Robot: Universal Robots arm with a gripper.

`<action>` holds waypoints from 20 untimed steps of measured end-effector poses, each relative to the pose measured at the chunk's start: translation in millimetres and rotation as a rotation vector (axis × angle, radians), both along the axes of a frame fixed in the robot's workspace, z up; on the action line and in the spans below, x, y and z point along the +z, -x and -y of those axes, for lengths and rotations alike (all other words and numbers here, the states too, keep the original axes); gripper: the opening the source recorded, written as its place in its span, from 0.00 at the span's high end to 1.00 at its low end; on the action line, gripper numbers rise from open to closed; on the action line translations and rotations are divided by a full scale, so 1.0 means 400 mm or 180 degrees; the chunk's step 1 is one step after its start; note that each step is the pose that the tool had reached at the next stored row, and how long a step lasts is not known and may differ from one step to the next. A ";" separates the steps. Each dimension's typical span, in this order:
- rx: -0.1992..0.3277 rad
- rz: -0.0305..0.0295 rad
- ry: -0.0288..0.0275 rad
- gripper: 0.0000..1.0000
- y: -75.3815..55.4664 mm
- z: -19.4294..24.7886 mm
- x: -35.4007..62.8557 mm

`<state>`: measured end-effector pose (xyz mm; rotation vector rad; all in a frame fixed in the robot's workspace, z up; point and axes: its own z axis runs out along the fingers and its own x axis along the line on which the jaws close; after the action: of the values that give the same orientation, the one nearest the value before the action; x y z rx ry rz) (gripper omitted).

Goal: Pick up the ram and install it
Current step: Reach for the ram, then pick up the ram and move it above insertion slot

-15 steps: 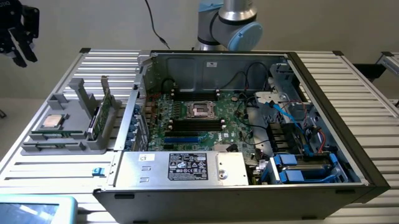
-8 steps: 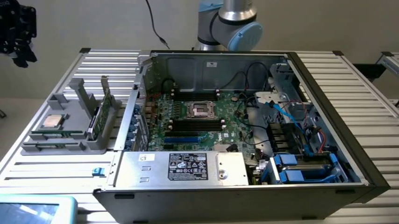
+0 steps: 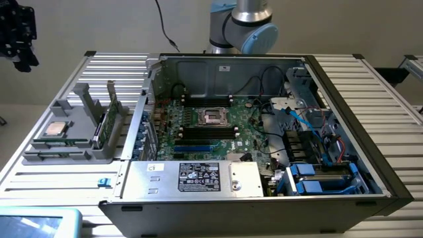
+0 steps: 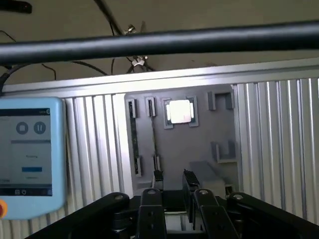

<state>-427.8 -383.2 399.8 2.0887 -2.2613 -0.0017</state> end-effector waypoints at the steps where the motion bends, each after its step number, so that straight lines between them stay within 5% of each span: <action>1: 0.0058 0.0000 0.0000 0.71 0.000 0.000 0.000; 17: 0.0118 0.0000 0.0000 0.71 0.002 0.000 -0.001; 20: 0.0119 0.0002 -0.0011 0.71 0.015 0.014 -0.012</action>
<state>-433.7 -389.0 394.9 2.1325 -2.2240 -0.0032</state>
